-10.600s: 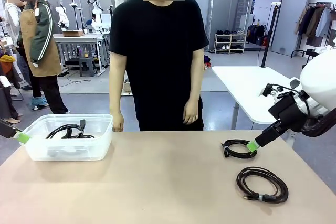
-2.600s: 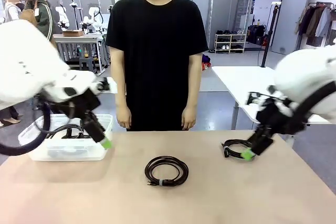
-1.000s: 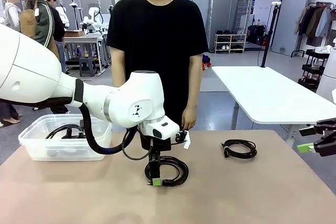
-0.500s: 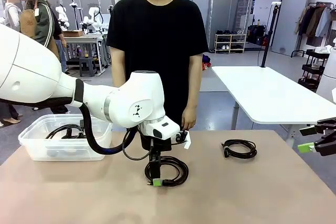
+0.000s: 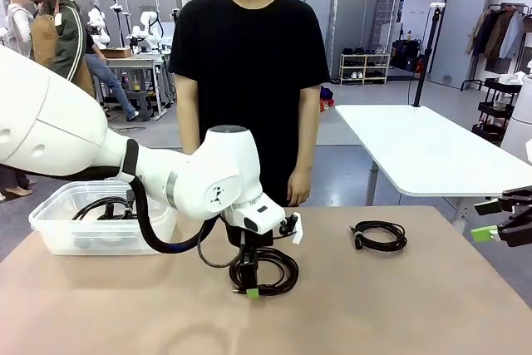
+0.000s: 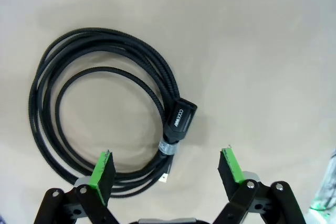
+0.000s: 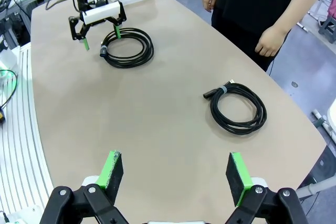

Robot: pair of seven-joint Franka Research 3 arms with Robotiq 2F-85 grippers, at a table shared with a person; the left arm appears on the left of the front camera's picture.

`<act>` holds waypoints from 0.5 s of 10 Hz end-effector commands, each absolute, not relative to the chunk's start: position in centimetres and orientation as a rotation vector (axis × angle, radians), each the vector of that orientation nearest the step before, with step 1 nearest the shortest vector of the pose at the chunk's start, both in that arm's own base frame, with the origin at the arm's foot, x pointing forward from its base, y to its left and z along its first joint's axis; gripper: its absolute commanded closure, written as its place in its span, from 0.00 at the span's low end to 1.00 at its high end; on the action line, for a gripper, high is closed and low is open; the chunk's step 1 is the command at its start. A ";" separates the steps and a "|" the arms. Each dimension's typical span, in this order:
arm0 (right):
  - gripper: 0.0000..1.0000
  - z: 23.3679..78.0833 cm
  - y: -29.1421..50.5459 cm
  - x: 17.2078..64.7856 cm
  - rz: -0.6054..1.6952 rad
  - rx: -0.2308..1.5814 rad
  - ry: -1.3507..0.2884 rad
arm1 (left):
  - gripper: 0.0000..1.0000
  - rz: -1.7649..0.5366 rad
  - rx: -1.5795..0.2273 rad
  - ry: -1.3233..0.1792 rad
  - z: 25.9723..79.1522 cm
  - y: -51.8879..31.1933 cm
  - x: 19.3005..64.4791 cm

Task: Organize and store the cables.
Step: Place the USB Extension Cable into the Organizing box.

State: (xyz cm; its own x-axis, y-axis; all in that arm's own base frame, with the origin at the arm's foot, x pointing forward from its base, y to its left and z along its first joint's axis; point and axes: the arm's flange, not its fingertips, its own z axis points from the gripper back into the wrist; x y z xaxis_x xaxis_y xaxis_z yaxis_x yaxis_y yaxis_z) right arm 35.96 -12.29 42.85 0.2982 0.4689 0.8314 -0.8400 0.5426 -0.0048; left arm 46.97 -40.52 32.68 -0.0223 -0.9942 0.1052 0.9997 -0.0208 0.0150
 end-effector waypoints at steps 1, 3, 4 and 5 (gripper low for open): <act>0.00 42.9 -12.3 36.1 0.901 0.496 -0.906 | 0.00 -1.606 -0.024 -0.118 31.4 -40.4 47.2; 0.00 42.9 -12.3 36.1 0.901 0.496 -0.906 | 0.00 -1.607 -0.029 -0.131 30.6 -40.7 47.1; 0.00 42.9 -12.3 36.1 0.901 0.496 -0.906 | 0.00 -1.621 -0.035 -0.141 30.5 -40.6 46.9; 0.00 42.9 -12.3 36.1 0.901 0.496 -0.906 | 0.60 -1.616 -0.024 -0.138 30.7 -40.4 46.8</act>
State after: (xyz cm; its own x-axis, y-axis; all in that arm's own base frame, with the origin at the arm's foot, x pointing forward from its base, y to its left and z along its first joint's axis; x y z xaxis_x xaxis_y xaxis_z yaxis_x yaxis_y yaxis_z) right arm 35.95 -12.27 42.86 0.2981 0.4684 0.8317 -0.8405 0.5417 -0.0038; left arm 47.26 -40.74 30.75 -0.0600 -0.9937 0.0948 0.9974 -0.0558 0.0460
